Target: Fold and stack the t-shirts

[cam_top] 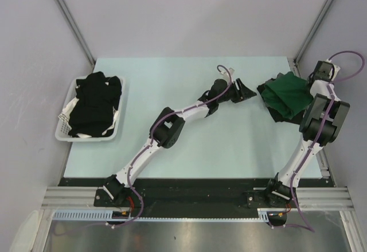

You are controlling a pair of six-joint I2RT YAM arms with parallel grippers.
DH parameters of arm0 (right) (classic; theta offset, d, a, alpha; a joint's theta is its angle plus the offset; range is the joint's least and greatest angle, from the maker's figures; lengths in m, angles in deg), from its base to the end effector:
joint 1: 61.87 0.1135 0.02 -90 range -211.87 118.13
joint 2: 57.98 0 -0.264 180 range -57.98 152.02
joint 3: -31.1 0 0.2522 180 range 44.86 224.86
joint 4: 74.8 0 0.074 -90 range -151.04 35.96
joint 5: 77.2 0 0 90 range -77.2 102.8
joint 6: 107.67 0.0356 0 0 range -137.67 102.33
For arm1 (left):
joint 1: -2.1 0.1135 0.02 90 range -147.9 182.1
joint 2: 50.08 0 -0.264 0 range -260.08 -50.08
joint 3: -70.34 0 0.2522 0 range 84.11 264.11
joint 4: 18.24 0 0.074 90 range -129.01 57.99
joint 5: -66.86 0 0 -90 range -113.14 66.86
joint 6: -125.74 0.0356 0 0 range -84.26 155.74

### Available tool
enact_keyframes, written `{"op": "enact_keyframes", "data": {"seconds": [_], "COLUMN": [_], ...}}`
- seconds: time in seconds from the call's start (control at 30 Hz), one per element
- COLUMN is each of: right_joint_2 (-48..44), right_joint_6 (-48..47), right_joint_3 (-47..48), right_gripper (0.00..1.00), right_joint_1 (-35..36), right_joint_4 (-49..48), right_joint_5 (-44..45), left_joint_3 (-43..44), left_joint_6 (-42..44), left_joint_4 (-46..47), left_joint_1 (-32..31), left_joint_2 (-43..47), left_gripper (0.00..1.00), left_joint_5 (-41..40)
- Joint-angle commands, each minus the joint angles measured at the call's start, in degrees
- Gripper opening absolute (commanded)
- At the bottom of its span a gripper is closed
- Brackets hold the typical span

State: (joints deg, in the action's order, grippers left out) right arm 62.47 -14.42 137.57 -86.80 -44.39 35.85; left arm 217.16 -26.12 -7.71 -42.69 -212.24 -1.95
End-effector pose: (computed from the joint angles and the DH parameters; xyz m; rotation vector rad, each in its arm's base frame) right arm 0.4247 -0.2128 0.2055 0.7684 2.2329 -0.6573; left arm 0.4319 -0.4469 0.1187 0.0418 1.9595 -1.6401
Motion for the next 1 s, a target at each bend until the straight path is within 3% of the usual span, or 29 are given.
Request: {"op": "enact_keyframes", "data": {"seconds": [0.0,0.07,0.27,0.37,0.53,0.63,0.97], "right_joint_2": [-0.29,-0.21,-0.3,-0.91,-3.19,-4.86,-9.87], "right_joint_6": [1.41,1.15,0.01,0.01,-0.61,-0.26,2.55], "right_joint_3": [2.92,3.62,4.59,5.11,6.08,6.34,6.18], "right_gripper": [0.28,0.33,0.69,0.81,0.88,1.0,1.0], "right_joint_1": [1.46,2.95,6.55,7.87,10.86,12.44,15.96], "right_joint_4": [-1.35,-0.13,1.28,2.16,3.13,4.18,10.95], "right_joint_5": [0.16,0.5,5.51,5.69,6.66,7.88,9.47], "left_joint_3": [0.28,0.36,-0.86,-3.85,-6.05,-6.4,-10.36], "left_joint_6": [1.05,0.87,1.05,1.57,1.31,1.4,2.36], "left_joint_4": [2.07,2.07,2.25,3.21,4.62,4.62,5.15], "left_joint_1": [-0.03,0.15,0.76,0.94,1.2,1.2,2.08], "left_joint_2": [5.37,5.46,7.04,9.06,10.56,11.08,15.3], "left_gripper": [0.56,0.56,0.57,0.57,0.58,0.58,0.64], "left_joint_5": [-0.01,0.17,1.66,2.1,2.89,3.5,5.17]}}
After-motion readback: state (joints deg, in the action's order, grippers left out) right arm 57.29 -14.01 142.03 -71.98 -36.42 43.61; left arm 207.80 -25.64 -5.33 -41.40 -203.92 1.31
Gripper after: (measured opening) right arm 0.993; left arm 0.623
